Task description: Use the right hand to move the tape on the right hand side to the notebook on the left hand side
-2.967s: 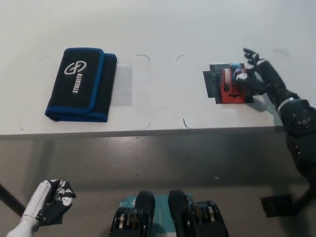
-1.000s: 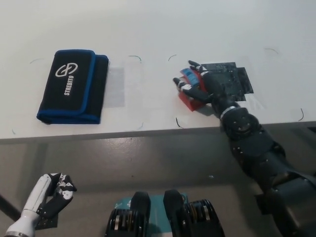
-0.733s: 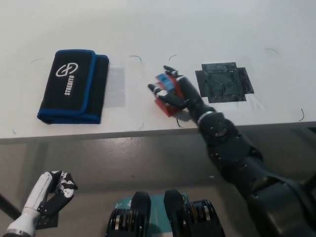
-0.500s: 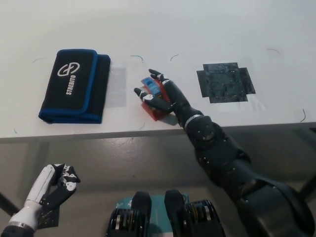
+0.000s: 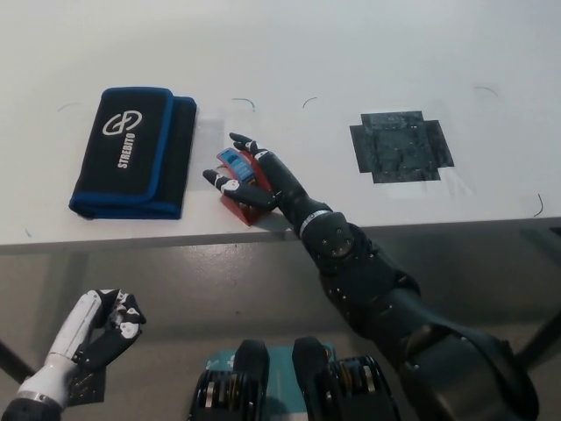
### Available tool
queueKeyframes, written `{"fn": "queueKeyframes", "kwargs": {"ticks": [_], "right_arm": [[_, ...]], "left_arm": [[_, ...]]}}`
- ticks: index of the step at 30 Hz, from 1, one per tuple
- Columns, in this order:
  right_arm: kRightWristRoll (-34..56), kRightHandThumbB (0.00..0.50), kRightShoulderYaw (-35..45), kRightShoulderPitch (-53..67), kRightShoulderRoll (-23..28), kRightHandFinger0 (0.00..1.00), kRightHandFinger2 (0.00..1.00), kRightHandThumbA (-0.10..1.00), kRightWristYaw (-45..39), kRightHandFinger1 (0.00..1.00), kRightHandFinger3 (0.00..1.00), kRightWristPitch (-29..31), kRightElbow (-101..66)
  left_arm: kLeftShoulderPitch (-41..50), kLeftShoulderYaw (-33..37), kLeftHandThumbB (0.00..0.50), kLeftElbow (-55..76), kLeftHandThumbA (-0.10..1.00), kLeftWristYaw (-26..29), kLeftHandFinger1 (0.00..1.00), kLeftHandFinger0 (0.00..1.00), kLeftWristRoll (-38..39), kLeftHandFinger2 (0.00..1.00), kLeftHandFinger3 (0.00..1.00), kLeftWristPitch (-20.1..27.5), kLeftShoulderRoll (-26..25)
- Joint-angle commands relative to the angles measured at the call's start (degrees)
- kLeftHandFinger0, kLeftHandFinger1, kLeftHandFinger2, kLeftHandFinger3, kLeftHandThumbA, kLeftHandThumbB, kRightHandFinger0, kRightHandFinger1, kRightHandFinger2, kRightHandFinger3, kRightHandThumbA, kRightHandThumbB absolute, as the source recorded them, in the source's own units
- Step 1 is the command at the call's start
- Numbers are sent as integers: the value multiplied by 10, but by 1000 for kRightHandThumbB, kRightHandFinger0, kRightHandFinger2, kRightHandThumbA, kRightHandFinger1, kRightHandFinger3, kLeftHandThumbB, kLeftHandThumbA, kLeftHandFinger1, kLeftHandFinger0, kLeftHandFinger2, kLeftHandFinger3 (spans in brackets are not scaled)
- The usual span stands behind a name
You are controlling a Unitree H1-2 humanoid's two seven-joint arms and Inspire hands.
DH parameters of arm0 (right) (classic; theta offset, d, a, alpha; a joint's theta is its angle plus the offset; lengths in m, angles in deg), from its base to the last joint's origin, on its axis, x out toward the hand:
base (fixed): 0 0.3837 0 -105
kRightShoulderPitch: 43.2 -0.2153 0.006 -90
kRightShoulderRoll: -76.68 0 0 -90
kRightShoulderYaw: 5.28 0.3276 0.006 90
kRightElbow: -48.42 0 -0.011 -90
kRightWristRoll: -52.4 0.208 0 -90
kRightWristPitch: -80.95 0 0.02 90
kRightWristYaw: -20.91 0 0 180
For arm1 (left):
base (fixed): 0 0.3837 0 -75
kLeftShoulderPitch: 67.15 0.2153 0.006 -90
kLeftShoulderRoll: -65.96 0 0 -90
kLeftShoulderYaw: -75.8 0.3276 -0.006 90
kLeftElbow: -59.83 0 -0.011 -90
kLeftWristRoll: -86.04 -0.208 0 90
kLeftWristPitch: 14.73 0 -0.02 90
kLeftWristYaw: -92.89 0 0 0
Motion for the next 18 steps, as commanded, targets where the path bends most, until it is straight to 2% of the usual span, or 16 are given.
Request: {"fn": "queueKeyframes", "kwargs": {"ticks": [1,4,9,10,12,15,17,18], "right_arm": [[-7,500,-5,-20,-20,1000,1000,783,-23,1000,1000,-1,2],[-17,500,-12,-16,-7,1000,1000,806,-20,1000,1000,2,4],[-15,500,-10,-13,5,1000,1000,760,-17,1000,1000,-1,3],[-14,500,-8,-13,9,1000,1000,769,-20,1000,1000,0,3],[-21,500,-14,-10,25,1000,1000,841,-17,1000,1000,3,-2],[-28,500,-19,-6,43,1000,1000,836,-13,1000,1000,14,-12],[-31,500,-23,-6,46,1000,1000,865,-13,1000,1000,19,-13],[-33,500,-24,3,68,1000,1000,861,-15,1000,1000,46,-35]], "left_arm": [[-4,1,368,27,-100,-2,162,127,-10,315,369,-6,-10],[-5,0,377,24,-100,0,108,58,-13,266,369,-8,-9],[-2,-2,383,22,-100,0,116,69,-12,255,377,-4,-10],[-2,-2,378,22,-100,0,138,97,-13,271,377,-3,-10],[2,-2,376,23,-100,1,109,77,-11,248,383,-4,-6],[2,-1,371,23,-100,0,92,51,-13,241,385,-5,-7],[7,-3,366,27,-100,2,96,52,-17,242,387,-5,-11],[9,-3,362,37,-100,1,153,98,-23,311,397,-24,-11]]}}
